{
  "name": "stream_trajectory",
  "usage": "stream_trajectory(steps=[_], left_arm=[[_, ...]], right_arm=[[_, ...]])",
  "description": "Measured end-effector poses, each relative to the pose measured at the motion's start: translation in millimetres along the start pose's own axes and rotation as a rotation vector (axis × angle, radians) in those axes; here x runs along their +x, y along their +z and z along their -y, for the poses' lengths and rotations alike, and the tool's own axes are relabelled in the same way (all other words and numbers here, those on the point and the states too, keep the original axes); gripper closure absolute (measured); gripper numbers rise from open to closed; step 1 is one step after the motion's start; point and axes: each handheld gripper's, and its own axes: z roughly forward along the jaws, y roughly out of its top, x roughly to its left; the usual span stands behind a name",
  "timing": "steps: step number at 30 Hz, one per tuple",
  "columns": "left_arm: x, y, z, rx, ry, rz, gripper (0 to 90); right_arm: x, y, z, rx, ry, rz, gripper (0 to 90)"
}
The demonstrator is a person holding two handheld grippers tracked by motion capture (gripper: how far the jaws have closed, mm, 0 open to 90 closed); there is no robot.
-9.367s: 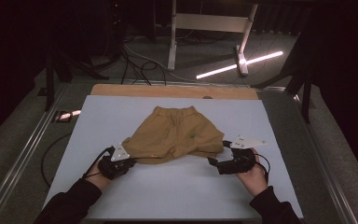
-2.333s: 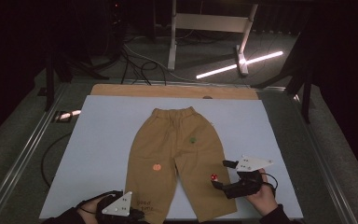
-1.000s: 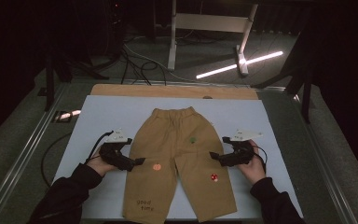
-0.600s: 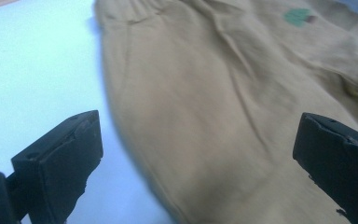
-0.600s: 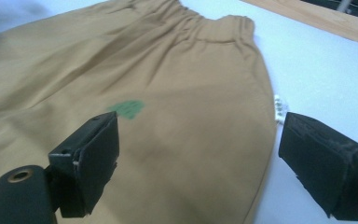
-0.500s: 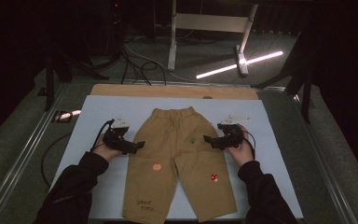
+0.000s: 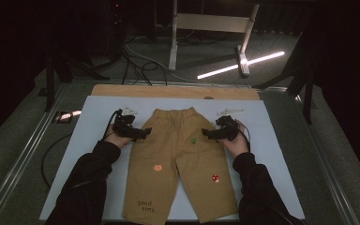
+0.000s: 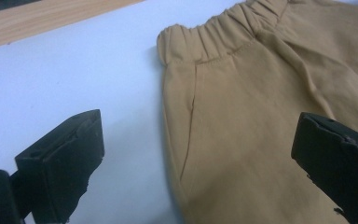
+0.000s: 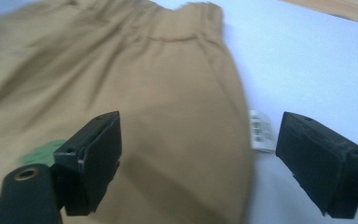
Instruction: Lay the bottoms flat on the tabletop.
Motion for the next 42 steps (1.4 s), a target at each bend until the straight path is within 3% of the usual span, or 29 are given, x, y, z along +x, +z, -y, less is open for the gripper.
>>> stream_trajectory(steps=[2, 5, 6, 8, 11, 13, 19, 23, 24, 27, 29, 31, 34, 36, 42], left_arm=[[-1.4, 4.4, -1.5, 0.052, -0.015, 0.0, 3.9], [-2.8, 8.9, -0.7, 0.066, -0.008, -0.008, 6.5], [-3.2, 12.8, 0.1, 0.084, 0.004, -0.044, 8.4], [-2.5, 15.1, 0.7, 0.081, -0.01, -0.053, 16.6], [-1.6, 18.6, 0.7, 0.083, -0.014, -0.051, 17.4], [-0.6, 24.6, 0.1, 0.109, -0.016, -0.075, 23.8], [-1.5, 33.8, -1.2, 0.128, -0.011, -0.076, 36.6], [-3.5, 34.8, -1.7, 0.121, -0.012, -0.07, 47.3], [-5.5, 35.3, -2.3, 0.122, -0.013, -0.062, 49.6], [-6.9, 35.2, -5.3, 0.147, -0.023, -0.059, 53.9], [-8.8, 35.4, -6.8, 0.157, -0.029, -0.061, 57.7], [-10.1, 35.7, -8.8, 0.166, -0.034, -0.056, 64.7], [-10.9, 36.4, -10.6, 0.167, -0.047, -0.064, 80.5], [-9.3, 37.1, -11.5, 0.162, -0.062, -0.059, 85.7], [-3.2, 39.5, -16.8, 0.153, -0.052, -0.073, 87.9]], right_arm=[[-2.4, 2.3, 0.1, 0.011, 0.007, 0.007, 18.3], [-4.4, 3.9, 1.3, 0.022, 0.025, 0.034, 24.0], [-8.5, 5.9, 3.2, 0.035, 0.05, 0.058, 27.2], [-10.9, 6.0, 4.6, 0.029, 0.064, 0.073, 28.9], [-13.1, 6.6, 5.1, 0.029, 0.083, 0.071, 30.0], [-14.6, 8.3, 4.3, 0.04, 0.079, 0.075, 32.2], [-14.7, 12.6, 1.3, 0.057, 0.091, 0.086, 39.4], [-12.0, 13.4, 0.6, 0.061, 0.077, 0.093, 45.0], [-9.8, 14.0, 0.3, 0.061, 0.065, 0.083, 52.6], [-3.7, 15.1, -0.9, 0.079, 0.014, 0.078, 61.1], [-0.7, 15.8, -2.8, 0.085, 0.005, 0.054, 74.6], [4.0, 17.1, -4.6, 0.095, -0.009, 0.061, 81.6], [9.1, 18.3, -6.6, 0.099, -0.03, 0.088, 84.7], [9.6, 18.3, -5.9, 0.093, -0.035, 0.095, 85.3], [4.7, 17.5, -6.5, 0.081, -0.003, 0.112, 85.7]])
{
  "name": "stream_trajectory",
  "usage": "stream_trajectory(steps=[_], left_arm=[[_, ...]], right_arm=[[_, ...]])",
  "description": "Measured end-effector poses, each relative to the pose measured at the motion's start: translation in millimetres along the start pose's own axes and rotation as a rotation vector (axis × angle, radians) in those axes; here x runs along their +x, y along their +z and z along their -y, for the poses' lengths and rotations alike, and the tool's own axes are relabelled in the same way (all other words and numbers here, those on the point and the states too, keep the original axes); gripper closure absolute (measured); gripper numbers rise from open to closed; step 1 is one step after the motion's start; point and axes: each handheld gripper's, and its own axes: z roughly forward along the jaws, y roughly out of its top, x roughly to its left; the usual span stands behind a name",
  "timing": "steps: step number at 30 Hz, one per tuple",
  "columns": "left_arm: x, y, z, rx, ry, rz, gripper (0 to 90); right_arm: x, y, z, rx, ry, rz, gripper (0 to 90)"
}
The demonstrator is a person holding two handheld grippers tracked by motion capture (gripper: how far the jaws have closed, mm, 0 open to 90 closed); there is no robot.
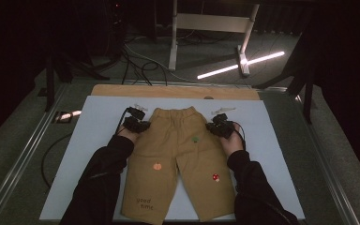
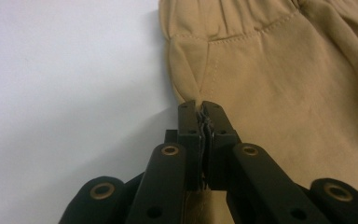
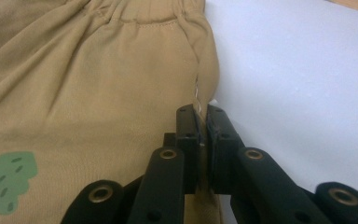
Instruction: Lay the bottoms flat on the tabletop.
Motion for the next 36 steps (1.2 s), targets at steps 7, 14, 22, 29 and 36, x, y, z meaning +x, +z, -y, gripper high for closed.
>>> stream_trajectory(steps=[7, 14, 22, 29, 36], left_arm=[[5.9, 1.9, -9.3, -0.03, 0.024, -0.004, 87.9], [10.1, 1.1, -20.5, -0.073, 0.063, 0.006, 87.9], [10.4, 8.5, -28.4, -0.082, 0.114, -0.017, 87.7], [12.3, 14.8, -26.8, -0.095, 0.106, -0.02, 86.2], [16.2, 21.4, -20.3, -0.071, 0.068, -0.003, 77.9]], right_arm=[[-5.7, 1.2, -2.9, -0.016, 0.017, 0.026, 85.7], [-13.3, -2.1, -12.9, -0.03, 0.022, 0.059, 85.8], [-25.7, -6.0, -17.8, -0.028, 0.015, 0.07, 85.7], [-32.6, -1.1, -17.6, -0.021, 0.034, 0.077, 85.6], [-33.1, 12.5, -18.3, 0.028, 0.06, 0.101, 84.4]])
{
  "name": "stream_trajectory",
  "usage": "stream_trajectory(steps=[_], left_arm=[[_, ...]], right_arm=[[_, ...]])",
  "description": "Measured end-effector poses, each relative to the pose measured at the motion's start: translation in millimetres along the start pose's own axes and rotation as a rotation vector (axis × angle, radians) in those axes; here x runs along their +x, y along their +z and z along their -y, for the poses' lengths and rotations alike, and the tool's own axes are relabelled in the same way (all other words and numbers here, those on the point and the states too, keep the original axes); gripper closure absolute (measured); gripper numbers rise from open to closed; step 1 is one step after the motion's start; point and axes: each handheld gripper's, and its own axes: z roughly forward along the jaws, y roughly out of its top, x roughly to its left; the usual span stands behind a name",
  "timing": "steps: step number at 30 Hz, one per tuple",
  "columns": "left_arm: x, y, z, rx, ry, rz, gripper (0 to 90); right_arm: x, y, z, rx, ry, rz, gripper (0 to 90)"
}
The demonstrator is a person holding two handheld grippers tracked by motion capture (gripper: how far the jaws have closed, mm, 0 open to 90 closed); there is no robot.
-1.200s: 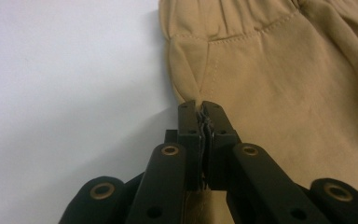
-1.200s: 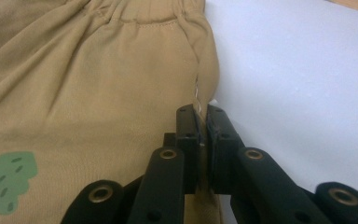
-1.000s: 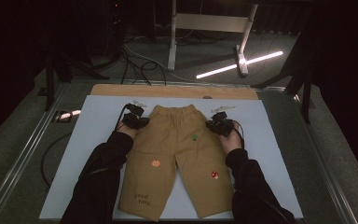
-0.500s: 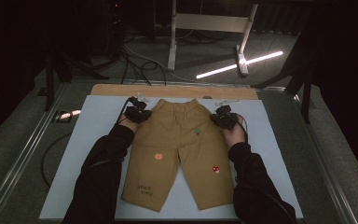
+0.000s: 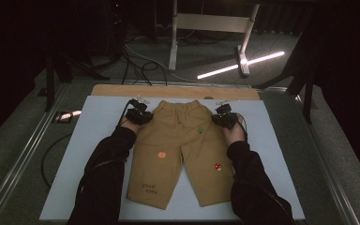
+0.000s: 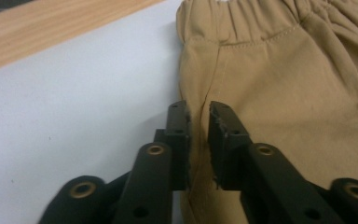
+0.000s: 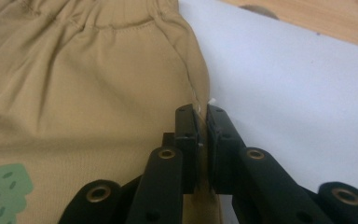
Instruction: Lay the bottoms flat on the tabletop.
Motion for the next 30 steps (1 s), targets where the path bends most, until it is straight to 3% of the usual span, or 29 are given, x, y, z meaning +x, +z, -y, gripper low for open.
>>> stream_trajectory(steps=[4, 6, 8, 11, 13, 15, 18, 20, 25, 30], left_arm=[[0.0, -1.0, 1.4, -0.002, -0.012, 0.023, 71.8], [-1.0, -2.8, 0.8, -0.003, -0.005, 0.031, 66.5], [-3.2, -4.5, -0.5, 0.002, 0.004, 0.035, 58.5], [-6.5, -5.8, -1.9, 0.014, 0.014, 0.029, 41.1], [-10.4, -7.3, -3.6, 0.026, 0.018, 0.036, 32.8], [-11.4, -8.4, -4.1, 0.023, 0.016, 0.037, 27.6], [-13.7, -15.2, -5.6, 0.007, 0.002, 0.06, 21.3], [-13.0, -19.7, -5.7, 0.007, 0.009, 0.082, 16.9], [-13.7, -31.9, -6.4, -0.017, 0.007, 0.132, 2.0], [-14.6, -45.8, -5.2, -0.026, 0.022, 0.16, 0.1]], right_arm=[[0.3, 2.4, -0.8, 0.014, 0.017, 0.01, 79.4], [-0.5, 1.9, -1.7, 0.022, 0.036, 0.026, 70.8], [-0.9, -0.3, -2.4, 0.009, 0.058, 0.002, 60.1], [0.4, -3.4, -3.1, -0.018, 0.043, -0.008, 52.6], [3.4, -6.1, -4.5, -0.034, 0.036, -0.028, 40.2], [4.1, -6.8, -5.1, -0.029, 0.025, -0.032, 37.6], [10.0, -11.5, -6.7, -0.056, 0.024, -0.061, 24.7], [13.4, -15.9, -8.0, -0.062, -0.005, -0.092, 14.8], [20.6, -25.5, -11.9, -0.093, -0.015, -0.167, 9.4], [29.8, -32.1, -10.8, -0.102, -0.082, -0.19, 9.1]])
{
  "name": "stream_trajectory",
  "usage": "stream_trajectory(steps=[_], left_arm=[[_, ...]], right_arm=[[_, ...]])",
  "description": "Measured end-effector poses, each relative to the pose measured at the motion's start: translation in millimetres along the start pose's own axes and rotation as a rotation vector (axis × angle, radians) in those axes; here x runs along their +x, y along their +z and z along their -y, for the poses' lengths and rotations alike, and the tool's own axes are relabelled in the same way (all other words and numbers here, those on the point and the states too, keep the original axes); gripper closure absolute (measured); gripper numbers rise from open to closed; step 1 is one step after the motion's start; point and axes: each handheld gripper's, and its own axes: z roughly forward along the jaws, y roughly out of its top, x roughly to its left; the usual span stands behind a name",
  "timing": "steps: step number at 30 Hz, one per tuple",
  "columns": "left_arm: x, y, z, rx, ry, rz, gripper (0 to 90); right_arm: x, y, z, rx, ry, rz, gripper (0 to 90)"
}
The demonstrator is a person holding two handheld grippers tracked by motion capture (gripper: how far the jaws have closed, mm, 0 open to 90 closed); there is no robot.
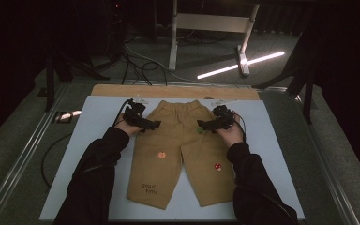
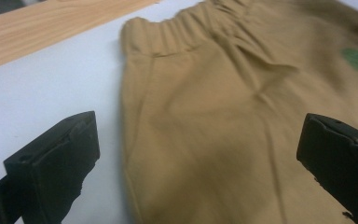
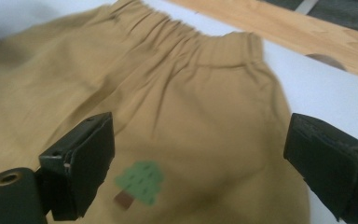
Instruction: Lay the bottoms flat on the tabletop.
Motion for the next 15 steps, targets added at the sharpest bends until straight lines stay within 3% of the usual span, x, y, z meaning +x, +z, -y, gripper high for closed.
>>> stream_trajectory(steps=[6, 8, 11, 15], left_arm=[[-1.4, -13.4, 9.4, 0.002, 0.022, 0.026, 0.1], [-2.4, -18.9, 12.8, 0.0, 0.024, 0.052, 0.1], [-4.0, -24.3, 16.2, 0.005, 0.034, 0.054, 0.1], [-7.0, -39.2, 23.9, -0.011, 0.047, 0.074, 0.1]], right_arm=[[9.1, -8.2, 3.2, 0.002, -0.025, -0.026, 8.8], [11.2, -12.7, 4.4, -0.013, -0.034, -0.044, 8.8], [15.0, -20.8, 6.2, -0.037, -0.042, -0.056, 8.9], [21.9, -30.3, 9.2, -0.028, -0.077, -0.078, 8.8]])
